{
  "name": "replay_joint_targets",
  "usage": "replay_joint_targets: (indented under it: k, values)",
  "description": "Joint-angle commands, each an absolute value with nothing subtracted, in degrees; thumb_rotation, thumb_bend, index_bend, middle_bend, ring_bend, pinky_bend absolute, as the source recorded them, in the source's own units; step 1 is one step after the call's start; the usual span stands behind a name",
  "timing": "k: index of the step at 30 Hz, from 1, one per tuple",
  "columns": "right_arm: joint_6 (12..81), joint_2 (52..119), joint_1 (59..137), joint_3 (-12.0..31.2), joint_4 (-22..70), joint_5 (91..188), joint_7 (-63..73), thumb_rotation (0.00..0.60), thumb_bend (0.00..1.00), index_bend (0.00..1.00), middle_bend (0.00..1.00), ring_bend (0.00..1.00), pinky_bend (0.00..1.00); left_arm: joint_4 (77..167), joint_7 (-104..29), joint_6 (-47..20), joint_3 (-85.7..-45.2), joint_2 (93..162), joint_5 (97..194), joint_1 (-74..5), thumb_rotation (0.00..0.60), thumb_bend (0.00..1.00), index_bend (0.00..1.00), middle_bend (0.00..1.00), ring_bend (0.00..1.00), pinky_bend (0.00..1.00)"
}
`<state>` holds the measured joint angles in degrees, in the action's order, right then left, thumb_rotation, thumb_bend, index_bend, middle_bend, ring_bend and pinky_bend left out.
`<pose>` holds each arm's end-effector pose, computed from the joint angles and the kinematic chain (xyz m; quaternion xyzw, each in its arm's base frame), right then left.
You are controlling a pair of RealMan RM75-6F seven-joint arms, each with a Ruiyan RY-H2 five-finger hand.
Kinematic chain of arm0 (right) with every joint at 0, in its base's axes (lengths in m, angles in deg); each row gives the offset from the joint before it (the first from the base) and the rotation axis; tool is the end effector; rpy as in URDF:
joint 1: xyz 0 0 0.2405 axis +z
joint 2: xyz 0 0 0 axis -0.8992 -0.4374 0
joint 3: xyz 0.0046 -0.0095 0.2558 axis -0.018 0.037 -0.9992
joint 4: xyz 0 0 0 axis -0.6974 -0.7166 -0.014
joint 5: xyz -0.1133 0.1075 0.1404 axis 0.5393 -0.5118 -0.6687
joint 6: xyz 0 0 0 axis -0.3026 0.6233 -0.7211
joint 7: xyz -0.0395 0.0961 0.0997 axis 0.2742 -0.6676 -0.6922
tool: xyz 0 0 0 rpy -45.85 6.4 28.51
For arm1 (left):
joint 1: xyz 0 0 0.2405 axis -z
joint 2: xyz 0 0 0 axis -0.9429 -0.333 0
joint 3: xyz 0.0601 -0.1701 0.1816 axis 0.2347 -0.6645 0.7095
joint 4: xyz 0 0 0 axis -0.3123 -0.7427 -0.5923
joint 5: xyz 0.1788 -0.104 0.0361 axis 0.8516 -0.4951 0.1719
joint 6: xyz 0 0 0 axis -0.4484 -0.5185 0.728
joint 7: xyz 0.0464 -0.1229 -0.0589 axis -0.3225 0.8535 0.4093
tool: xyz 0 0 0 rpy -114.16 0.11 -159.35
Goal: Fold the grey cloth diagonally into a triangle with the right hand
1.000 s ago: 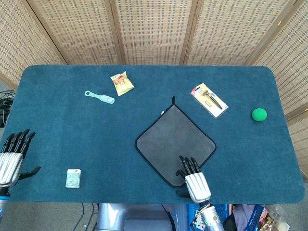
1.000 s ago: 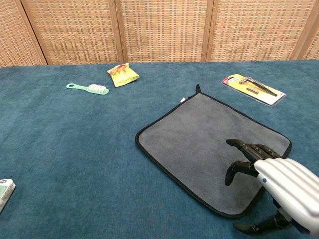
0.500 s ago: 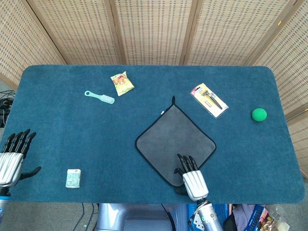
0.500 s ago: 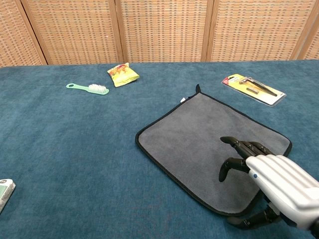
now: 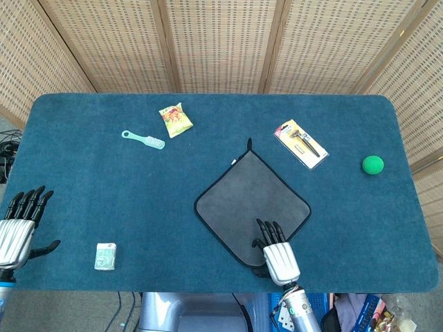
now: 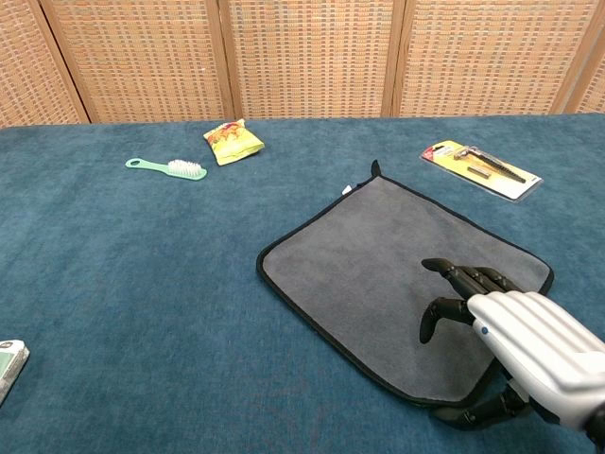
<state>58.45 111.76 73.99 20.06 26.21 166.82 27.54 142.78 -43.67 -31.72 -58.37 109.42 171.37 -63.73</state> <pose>-0.1894 -0.1743 -0.0882 0.6694 -0.4152 0.4209 0.4498 -0.3030 0.1846 0.1448 -0.6361 -0.3646 -0.3552 0.5799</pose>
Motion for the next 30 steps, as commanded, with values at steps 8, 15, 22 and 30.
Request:
replay_joint_targets:
  k: [8, 15, 22, 30]
  values:
    - [58.61, 111.55, 74.01, 20.32, 26.26, 166.33, 27.55, 0.600, 0.29, 0.43, 0.05, 0.00, 0.00, 142.83, -43.33, -31.62, -58.20, 109.31, 171.62, -63.66, 0.600, 0.17, 0.00, 0.00, 0.00, 0.00]
    - [58.66, 111.77, 74.03, 20.21, 25.70, 165.78, 27.24, 0.600, 0.30, 0.57, 0.12, 0.00, 0.00, 142.93, -43.16, -31.44, -58.04, 109.24, 171.87, -63.55, 0.600, 0.17, 0.00, 0.00, 0.00, 0.00]
    - [58.98, 111.69, 74.16, 20.19, 25.79, 165.70, 26.61, 0.600, 0.33, 0.60, 0.15, 0.00, 0.00, 142.93, -42.98, -31.23, -57.96, 109.18, 171.89, -63.45, 0.600, 0.17, 0.00, 0.00, 0.00, 0.00]
    - [59.05, 111.45, 74.54, 20.10, 25.65, 165.79, 25.95, 0.600, 0.40, 0.60, 0.15, 0.00, 0.00, 142.94, -42.94, -31.22, -57.88, 109.19, 172.06, -63.40, 0.600, 0.17, 0.00, 0.00, 0.00, 0.00]
